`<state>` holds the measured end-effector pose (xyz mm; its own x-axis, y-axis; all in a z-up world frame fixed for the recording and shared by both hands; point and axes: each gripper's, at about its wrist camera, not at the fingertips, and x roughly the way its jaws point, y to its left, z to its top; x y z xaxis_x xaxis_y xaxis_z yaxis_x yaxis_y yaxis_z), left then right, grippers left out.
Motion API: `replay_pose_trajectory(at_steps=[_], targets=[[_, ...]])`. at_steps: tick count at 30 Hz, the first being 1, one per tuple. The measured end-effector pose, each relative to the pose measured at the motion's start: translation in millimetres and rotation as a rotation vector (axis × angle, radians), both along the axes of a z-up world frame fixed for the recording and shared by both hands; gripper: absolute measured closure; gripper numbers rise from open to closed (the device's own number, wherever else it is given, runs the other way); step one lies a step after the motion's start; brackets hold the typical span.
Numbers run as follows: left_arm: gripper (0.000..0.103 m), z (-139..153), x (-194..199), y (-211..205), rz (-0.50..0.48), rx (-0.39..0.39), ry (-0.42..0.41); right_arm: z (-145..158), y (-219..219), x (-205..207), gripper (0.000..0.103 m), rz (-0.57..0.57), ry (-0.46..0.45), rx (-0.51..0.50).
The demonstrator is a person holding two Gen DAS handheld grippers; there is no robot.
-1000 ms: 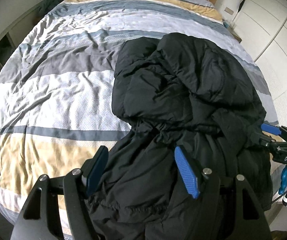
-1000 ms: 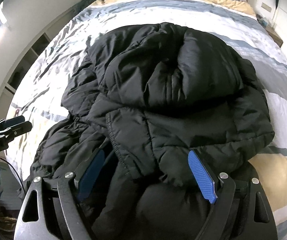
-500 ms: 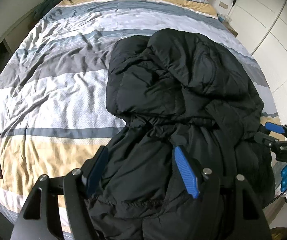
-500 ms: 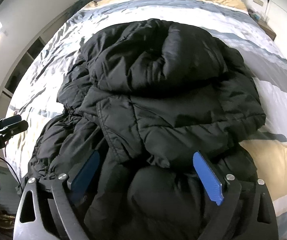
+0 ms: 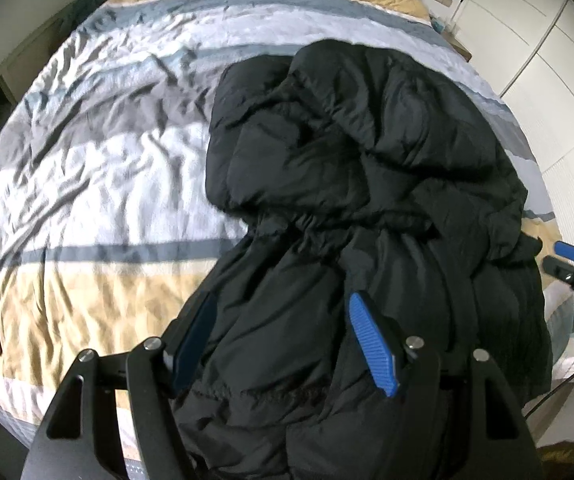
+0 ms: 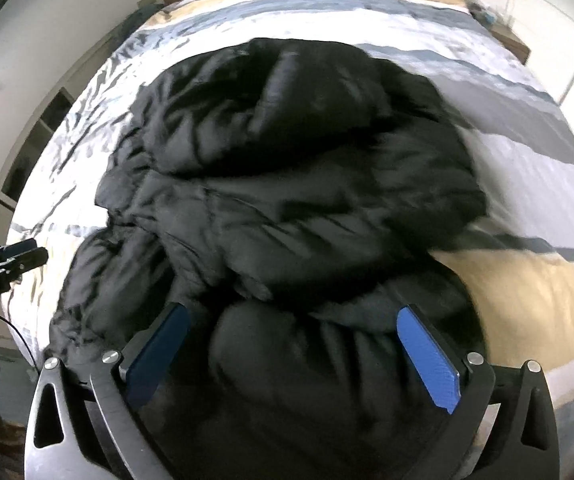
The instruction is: Fold large clothes
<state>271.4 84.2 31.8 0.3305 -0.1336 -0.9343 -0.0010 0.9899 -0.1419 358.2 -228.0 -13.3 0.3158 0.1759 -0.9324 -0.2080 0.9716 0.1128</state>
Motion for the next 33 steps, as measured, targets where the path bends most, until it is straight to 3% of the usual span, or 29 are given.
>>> replay_pose_trajectory(at_steps=[8, 17, 25, 29, 33], targets=[[0.031, -42, -33, 56, 0.051, -0.046, 0.114, -12, -86, -39, 0.0, -0.112, 0.122, -0.018], [0.031, -83, -71, 124, 0.171, -0.256, 0.223, -72, -148, -80, 0.0, -0.225, 0.297, 0.031], [0.031, -119, -94, 149, 0.229, -0.37, 0.288, -123, -181, -105, 0.0, -0.336, 0.404, 0.067], [0.031, -137, -104, 163, 0.267, -0.468, 0.309, -147, -195, -119, 0.001, -0.426, 0.471, 0.206], [0.028, -152, -118, 175, 0.285, -0.619, 0.331, -162, -188, -129, 0.001, -0.407, 0.526, 0.285]])
